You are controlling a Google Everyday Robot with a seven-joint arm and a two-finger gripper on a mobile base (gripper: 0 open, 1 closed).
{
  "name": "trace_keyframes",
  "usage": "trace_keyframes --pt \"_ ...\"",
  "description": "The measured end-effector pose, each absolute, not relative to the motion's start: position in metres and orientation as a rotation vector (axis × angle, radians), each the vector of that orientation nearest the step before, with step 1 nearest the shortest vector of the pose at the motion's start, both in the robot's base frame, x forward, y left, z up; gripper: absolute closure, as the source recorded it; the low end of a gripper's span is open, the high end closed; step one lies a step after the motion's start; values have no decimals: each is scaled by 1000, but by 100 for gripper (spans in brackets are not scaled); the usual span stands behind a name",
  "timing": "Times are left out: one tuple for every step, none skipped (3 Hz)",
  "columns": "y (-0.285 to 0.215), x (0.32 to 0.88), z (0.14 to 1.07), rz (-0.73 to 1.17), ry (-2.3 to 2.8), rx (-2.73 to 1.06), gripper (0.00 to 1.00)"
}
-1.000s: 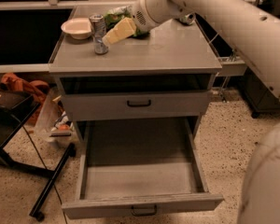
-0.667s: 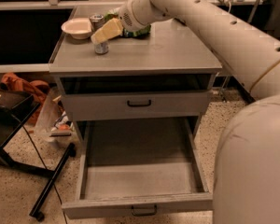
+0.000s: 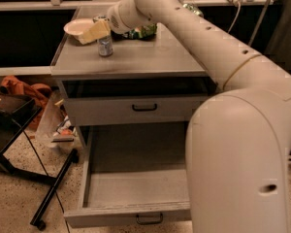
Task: Place redbull can into middle drawer
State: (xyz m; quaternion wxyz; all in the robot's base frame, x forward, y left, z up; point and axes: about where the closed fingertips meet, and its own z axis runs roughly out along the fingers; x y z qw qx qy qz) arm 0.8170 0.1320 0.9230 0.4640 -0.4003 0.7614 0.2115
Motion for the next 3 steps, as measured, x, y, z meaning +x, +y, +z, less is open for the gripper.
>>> trace_keyframes --pt "158 824 912 549 1892 -1018 0" --pt "179 825 896 581 1941 -1074 19" --pt "192 824 887 605 1967 -1111 42"
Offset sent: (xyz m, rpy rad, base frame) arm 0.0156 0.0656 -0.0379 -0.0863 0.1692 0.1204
